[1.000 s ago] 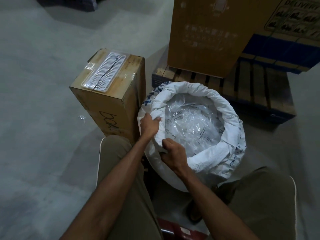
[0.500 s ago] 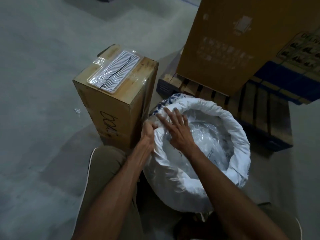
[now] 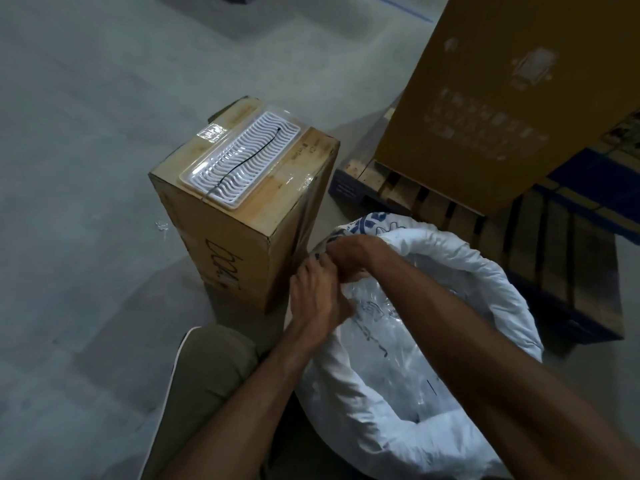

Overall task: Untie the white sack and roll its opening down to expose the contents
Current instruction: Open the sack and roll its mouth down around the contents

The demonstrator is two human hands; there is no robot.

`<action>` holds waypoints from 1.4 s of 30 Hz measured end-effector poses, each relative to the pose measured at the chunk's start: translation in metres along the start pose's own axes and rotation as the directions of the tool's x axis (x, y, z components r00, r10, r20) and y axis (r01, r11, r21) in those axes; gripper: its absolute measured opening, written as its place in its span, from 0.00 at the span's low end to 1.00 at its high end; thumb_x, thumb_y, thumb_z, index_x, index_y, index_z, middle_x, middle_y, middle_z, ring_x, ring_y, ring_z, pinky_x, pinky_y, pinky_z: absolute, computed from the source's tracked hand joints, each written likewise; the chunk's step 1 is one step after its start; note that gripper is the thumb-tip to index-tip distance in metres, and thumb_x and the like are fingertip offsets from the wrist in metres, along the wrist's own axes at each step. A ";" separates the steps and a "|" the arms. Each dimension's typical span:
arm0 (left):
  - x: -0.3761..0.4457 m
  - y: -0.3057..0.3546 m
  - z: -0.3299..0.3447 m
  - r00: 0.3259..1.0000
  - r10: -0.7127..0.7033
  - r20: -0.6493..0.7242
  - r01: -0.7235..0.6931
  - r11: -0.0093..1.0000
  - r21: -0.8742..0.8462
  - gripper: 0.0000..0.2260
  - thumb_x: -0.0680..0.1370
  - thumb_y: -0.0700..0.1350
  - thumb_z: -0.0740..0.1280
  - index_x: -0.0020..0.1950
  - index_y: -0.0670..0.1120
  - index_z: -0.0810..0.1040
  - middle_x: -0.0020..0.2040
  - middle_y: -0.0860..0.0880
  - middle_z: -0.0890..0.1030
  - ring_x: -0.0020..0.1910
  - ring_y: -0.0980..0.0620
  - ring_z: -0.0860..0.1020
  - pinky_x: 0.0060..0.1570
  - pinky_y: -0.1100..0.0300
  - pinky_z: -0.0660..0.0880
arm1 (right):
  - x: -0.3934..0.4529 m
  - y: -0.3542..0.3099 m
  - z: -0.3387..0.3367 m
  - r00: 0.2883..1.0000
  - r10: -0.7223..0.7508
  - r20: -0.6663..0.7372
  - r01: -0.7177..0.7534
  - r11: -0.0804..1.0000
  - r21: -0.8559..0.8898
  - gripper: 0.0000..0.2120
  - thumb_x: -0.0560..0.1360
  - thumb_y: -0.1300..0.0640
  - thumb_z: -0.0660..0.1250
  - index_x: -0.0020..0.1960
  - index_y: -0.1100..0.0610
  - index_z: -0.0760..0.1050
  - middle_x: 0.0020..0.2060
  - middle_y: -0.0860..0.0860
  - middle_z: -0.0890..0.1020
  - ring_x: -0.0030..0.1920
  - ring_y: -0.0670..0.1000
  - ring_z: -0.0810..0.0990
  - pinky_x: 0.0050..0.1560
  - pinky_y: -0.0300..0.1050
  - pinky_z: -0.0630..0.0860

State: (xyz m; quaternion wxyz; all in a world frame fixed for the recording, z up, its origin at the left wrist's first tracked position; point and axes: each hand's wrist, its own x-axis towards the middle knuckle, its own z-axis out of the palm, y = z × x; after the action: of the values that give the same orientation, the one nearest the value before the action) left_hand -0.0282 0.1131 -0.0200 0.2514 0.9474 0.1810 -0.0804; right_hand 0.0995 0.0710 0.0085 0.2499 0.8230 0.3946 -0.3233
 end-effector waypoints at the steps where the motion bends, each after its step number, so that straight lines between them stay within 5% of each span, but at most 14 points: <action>1: 0.008 0.001 0.001 1.000 -0.019 0.008 0.019 1.000 -0.014 0.36 0.69 0.56 0.78 0.71 0.44 0.71 0.66 0.43 0.78 0.63 0.44 0.78 0.64 0.49 0.76 | 0.002 0.002 -0.002 0.999 0.014 0.046 -0.014 1.000 0.016 0.01 0.74 0.61 0.71 0.44 0.58 0.80 0.47 0.53 0.83 0.49 0.53 0.81 0.57 0.47 0.77; 4: 0.031 0.000 -0.011 0.982 -0.089 0.166 0.114 0.982 -0.150 0.25 0.74 0.48 0.76 0.68 0.46 0.75 0.65 0.44 0.79 0.62 0.42 0.79 0.62 0.46 0.77 | 0.005 0.019 0.005 0.997 0.005 -0.074 0.008 0.986 0.169 0.20 0.68 0.61 0.76 0.59 0.55 0.80 0.56 0.52 0.82 0.55 0.53 0.80 0.57 0.48 0.78; 8: 0.054 -0.003 -0.023 0.853 -0.144 0.502 0.374 0.840 -0.394 0.32 0.71 0.38 0.79 0.73 0.38 0.73 0.66 0.42 0.77 0.62 0.43 0.78 0.60 0.53 0.77 | -0.009 0.045 0.041 0.898 -0.058 -0.436 0.035 0.997 -0.062 0.43 0.61 0.52 0.82 0.73 0.51 0.69 0.69 0.53 0.75 0.68 0.56 0.73 0.71 0.57 0.68; 11: 0.058 -0.005 -0.014 0.808 -0.119 0.577 0.421 0.801 -0.425 0.36 0.67 0.40 0.81 0.73 0.41 0.73 0.69 0.45 0.76 0.63 0.43 0.76 0.63 0.54 0.75 | -0.014 0.055 0.059 0.907 0.064 -0.417 -0.076 0.997 -0.013 0.36 0.66 0.53 0.80 0.72 0.53 0.72 0.65 0.54 0.79 0.63 0.55 0.78 0.68 0.53 0.70; 15: 0.042 0.003 0.006 0.986 -0.082 0.146 0.073 0.995 0.064 0.40 0.70 0.56 0.77 0.77 0.45 0.65 0.71 0.41 0.73 0.67 0.40 0.74 0.67 0.47 0.72 | -0.002 0.059 0.047 0.914 0.197 -0.356 -0.123 0.968 0.219 0.21 0.68 0.48 0.75 0.58 0.54 0.78 0.52 0.53 0.84 0.52 0.55 0.83 0.53 0.51 0.80; 17: 0.033 0.012 0.017 0.996 0.067 -0.066 -0.037 0.926 0.375 0.40 0.70 0.57 0.76 0.75 0.43 0.63 0.69 0.38 0.73 0.64 0.38 0.74 0.65 0.44 0.71 | 0.007 0.062 0.030 0.963 0.163 -0.216 -0.096 0.952 0.290 0.15 0.68 0.52 0.73 0.52 0.55 0.78 0.50 0.53 0.85 0.50 0.55 0.83 0.53 0.52 0.82; 20: 0.042 0.024 0.024 0.995 0.080 -0.061 -0.056 0.946 0.320 0.42 0.67 0.55 0.80 0.73 0.41 0.65 0.67 0.39 0.75 0.63 0.40 0.76 0.63 0.46 0.73 | 0.023 0.076 0.009 0.994 0.095 0.062 -0.109 0.948 0.298 0.11 0.60 0.63 0.72 0.42 0.56 0.78 0.43 0.55 0.85 0.47 0.58 0.85 0.52 0.57 0.84; 23: 0.069 0.031 0.015 0.999 0.050 0.019 -0.052 0.993 0.106 0.40 0.67 0.55 0.80 0.72 0.44 0.67 0.66 0.43 0.78 0.65 0.41 0.78 0.62 0.49 0.75 | 0.030 0.096 0.006 0.990 0.079 0.116 -0.115 0.931 0.347 0.15 0.56 0.62 0.76 0.43 0.55 0.80 0.44 0.52 0.84 0.49 0.58 0.84 0.56 0.59 0.82; 27: 0.106 0.027 0.004 0.952 0.030 0.303 0.032 0.980 -0.198 0.21 0.77 0.48 0.69 0.70 0.47 0.76 0.63 0.43 0.81 0.61 0.41 0.81 0.58 0.53 0.79 | 0.023 0.102 0.028 0.957 0.167 -0.239 -0.074 0.933 0.353 0.32 0.61 0.54 0.81 0.64 0.52 0.77 0.58 0.53 0.81 0.57 0.56 0.80 0.55 0.50 0.77; 29: 0.120 0.022 -0.001 0.878 0.008 0.478 0.141 0.951 -0.276 0.22 0.78 0.41 0.68 0.73 0.43 0.73 0.60 0.41 0.81 0.54 0.42 0.81 0.48 0.55 0.81 | 0.015 0.096 0.048 0.862 0.157 -0.481 -0.047 0.971 0.233 0.34 0.61 0.51 0.81 0.64 0.51 0.75 0.58 0.52 0.79 0.58 0.54 0.78 0.58 0.50 0.73; 32: 0.126 0.027 -0.017 0.765 -0.028 0.643 0.169 0.973 -0.160 0.29 0.78 0.42 0.72 0.77 0.44 0.66 0.60 0.43 0.76 0.53 0.46 0.75 0.45 0.59 0.76 | 0.006 0.093 0.068 0.797 0.253 -0.548 -0.171 0.966 0.196 0.32 0.64 0.50 0.80 0.65 0.52 0.76 0.61 0.52 0.81 0.60 0.55 0.79 0.64 0.52 0.73; 34: 0.126 0.032 -0.016 0.810 -0.035 0.585 0.042 0.999 0.000 0.32 0.74 0.49 0.76 0.74 0.45 0.69 0.65 0.45 0.76 0.58 0.44 0.77 0.55 0.55 0.76 | 0.009 0.095 0.070 0.802 0.326 -0.501 -0.204 0.937 0.285 0.23 0.67 0.52 0.78 0.61 0.53 0.80 0.56 0.53 0.84 0.56 0.56 0.83 0.58 0.50 0.77; 38: 0.110 0.053 0.004 0.985 0.146 0.087 -0.170 0.880 0.443 0.38 0.67 0.55 0.78 0.72 0.46 0.67 0.66 0.42 0.74 0.63 0.42 0.74 0.58 0.50 0.73 | 0.028 0.106 0.042 0.906 0.259 -0.335 -0.149 0.935 0.320 0.17 0.69 0.51 0.77 0.56 0.54 0.78 0.50 0.55 0.83 0.45 0.54 0.81 0.50 0.50 0.80; 42: 0.114 0.071 0.020 0.985 0.158 0.073 -0.170 0.963 0.212 0.34 0.69 0.54 0.78 0.69 0.44 0.68 0.63 0.44 0.77 0.61 0.42 0.77 0.57 0.50 0.75 | 0.047 0.126 0.022 0.996 0.094 0.008 -0.092 0.950 0.299 0.08 0.70 0.58 0.75 0.48 0.58 0.81 0.44 0.54 0.84 0.41 0.53 0.82 0.47 0.50 0.81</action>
State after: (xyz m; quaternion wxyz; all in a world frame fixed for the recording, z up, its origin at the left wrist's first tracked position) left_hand 0.1031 0.0799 -0.0334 0.1572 0.9783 0.0852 -0.1049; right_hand 0.2164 0.0085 -0.0202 0.1364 0.8699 0.3029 -0.3647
